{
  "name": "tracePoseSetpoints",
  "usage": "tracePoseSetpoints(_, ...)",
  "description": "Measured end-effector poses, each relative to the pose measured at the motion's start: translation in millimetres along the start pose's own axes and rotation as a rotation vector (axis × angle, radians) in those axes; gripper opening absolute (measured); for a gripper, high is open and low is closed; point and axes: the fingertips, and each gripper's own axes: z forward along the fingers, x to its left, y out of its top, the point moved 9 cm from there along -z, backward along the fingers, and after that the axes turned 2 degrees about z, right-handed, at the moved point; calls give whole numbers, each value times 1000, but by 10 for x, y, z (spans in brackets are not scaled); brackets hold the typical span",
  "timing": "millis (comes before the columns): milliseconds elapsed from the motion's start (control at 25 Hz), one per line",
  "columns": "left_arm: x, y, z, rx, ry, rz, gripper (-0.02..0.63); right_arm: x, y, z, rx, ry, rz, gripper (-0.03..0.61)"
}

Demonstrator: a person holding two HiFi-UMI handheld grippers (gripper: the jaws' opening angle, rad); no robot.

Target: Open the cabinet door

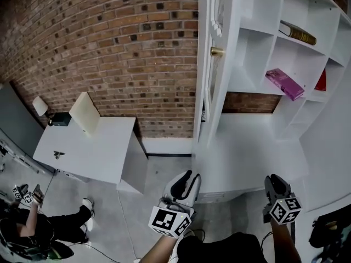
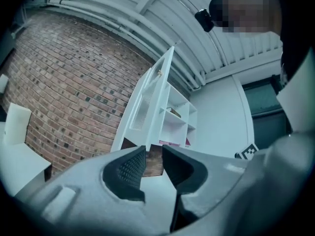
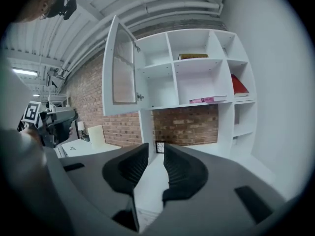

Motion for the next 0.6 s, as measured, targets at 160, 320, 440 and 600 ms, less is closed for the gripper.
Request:
tracePoseSetpoints(160,-441,-309,30,50,11,-32,101,-332,77,-193,-41,-5,20,84)
tracePoseSetpoints(320,-1033,-591,211,91,22,-48,101,-817,49,-491,-67,-3,5,84)
tracePoseSetpoints(440,-1522,-838,343,144,36,-42,101,-1235,-16,-716,-66,13,-4,84)
tracePoseSetpoints(600,-2212,-1170,518,165,74,-30,101,-1864,-136,-999,-93,62,16,84)
